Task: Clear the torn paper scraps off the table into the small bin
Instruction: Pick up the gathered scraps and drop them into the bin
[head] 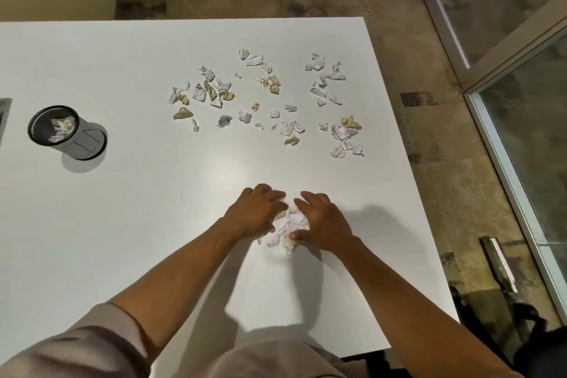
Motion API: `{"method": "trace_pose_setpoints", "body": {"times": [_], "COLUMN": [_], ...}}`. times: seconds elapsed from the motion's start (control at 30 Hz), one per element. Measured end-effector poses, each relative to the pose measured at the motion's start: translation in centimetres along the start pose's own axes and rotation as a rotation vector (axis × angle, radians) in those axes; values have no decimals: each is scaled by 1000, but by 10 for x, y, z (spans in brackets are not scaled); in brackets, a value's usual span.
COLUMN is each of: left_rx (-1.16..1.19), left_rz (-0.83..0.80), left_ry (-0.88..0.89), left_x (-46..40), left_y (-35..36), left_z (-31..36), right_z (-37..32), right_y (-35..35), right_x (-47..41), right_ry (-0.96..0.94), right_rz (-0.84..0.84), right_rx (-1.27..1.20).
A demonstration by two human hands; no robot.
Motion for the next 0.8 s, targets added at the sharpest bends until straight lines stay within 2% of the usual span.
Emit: {"method": "trace_pose_setpoints", "body": {"times": [0.07,0.13,0.23,0.3,0.47,0.53,0.8], "left_rx": [97,187,272,252,170,174,334], "left_rz": [106,178,62,9,-66,-68,103], "left_ry": [-25,-140,-376,-416,-393,-349,-322], "left_x": [15,29,46,49,34,29,33], "left_y": [-1,-3,11,14,17,20,19], "left_z": [-5,-16,-25,-13,10,15,20], "right_z": [1,12,23,18,-5,-12,-37], "right_y": [-4,-9,-3,7,17,15,11], "right_x": [7,16,31,35,25,22,20], "right_ry": [30,146,312,340,265,232,-13], "right_rz": [-5,23,-7,-62,-34,40,330], "right_rx": [-28,-28,-51,-53,28,46,99]}}
Point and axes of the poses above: each hand's wrist, its own x-axis away from the middle knuckle, its own y-axis out of the palm, z = x × y, the point moved 10 cm from there along -x, towards the middle knuckle, and after that the axes turned 8 degrees about -x, right-handed, at the moved point
